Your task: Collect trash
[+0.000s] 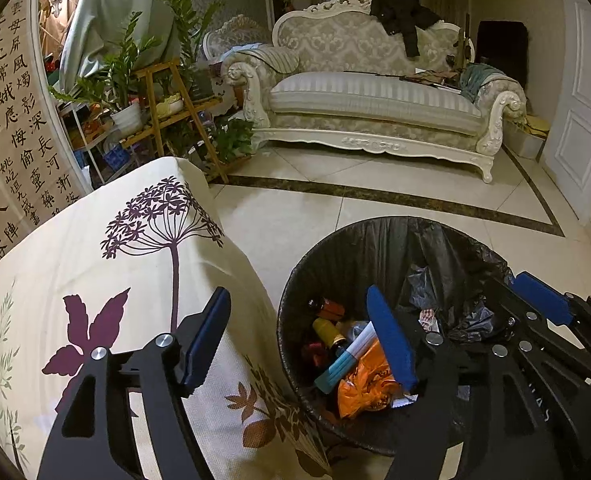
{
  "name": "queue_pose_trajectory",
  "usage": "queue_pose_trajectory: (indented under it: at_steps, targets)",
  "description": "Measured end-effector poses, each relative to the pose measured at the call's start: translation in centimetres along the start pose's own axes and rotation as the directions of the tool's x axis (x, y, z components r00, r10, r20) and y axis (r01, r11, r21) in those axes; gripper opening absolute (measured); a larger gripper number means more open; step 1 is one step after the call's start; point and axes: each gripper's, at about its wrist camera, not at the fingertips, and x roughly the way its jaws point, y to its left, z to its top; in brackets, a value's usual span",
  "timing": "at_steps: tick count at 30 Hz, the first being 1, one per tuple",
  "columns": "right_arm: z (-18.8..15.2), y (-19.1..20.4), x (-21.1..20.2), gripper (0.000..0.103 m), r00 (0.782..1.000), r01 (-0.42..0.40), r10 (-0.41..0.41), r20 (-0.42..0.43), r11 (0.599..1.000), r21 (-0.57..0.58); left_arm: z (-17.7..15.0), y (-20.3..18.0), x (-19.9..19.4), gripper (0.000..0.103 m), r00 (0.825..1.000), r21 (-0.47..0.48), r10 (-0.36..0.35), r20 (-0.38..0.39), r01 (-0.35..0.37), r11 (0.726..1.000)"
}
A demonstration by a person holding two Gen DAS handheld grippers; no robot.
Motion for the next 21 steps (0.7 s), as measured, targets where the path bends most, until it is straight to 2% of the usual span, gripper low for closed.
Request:
queue_pose_trajectory:
  at_steps: [2,4,8,10,12,15,19,21]
  targets:
    - [0.0,-0.1,-0.1,0.034,1.0,0.002,-0.002,0.001,1.0,0.003,0.0,0.0,-0.1,0.071,1.0,-0.001,0.0,0.004,0.0,1.0]
    - [0.0,-0.3,-0.3,0.042,1.0,0.007,-0.007,0.007,1.0,0.006,0.0,0.1,-0.2,0.073,1.0,-0.002,0.004,0.011,-0.004,1.0]
    - [0.0,-0.3,-0.9,0.044,1.0,0.014,-0.014,0.011,1.0,0.005,0.0,0.2,-0.9,0.076,0.999,0.006,0.023,0.033,-0.023,1.0]
    - [0.0,-0.3,-1.3,0.05,1.0,0.019,-0.019,0.021,1.0,0.007,0.0,0.7,-1.3,0.078,0.998,-0.002,0.034,0.046,-0.033,0.999]
    - [0.0,-0.3,-1.7,0.051,0.999,0.023,-0.023,0.027,1.0,0.007,-0.2,1.3,-1.8,0.08,0.998,-0.018,0.029,0.052,-0.028,0.999]
    - [-0.2,-0.2,-2.2,0.056,0.999,0.028,-0.028,0.029,1.0,0.011,-0.4,2.0,-2.6,0.083,0.997,-0.041,0.06,0.057,-0.058,0.997]
    - [-0.5,0.0,-3.5,0.057,0.999,0.03,-0.03,0.039,1.0,0.005,-1.1,2.9,-4.2,0.084,0.991,-0.048,0.107,0.085,-0.103,0.994]
    - [-0.6,0.4,-4.2,0.058,0.999,0.027,-0.027,0.047,1.0,0.002,-1.5,3.4,-5.2,0.084,0.99,-0.051,0.108,0.095,-0.103,0.993]
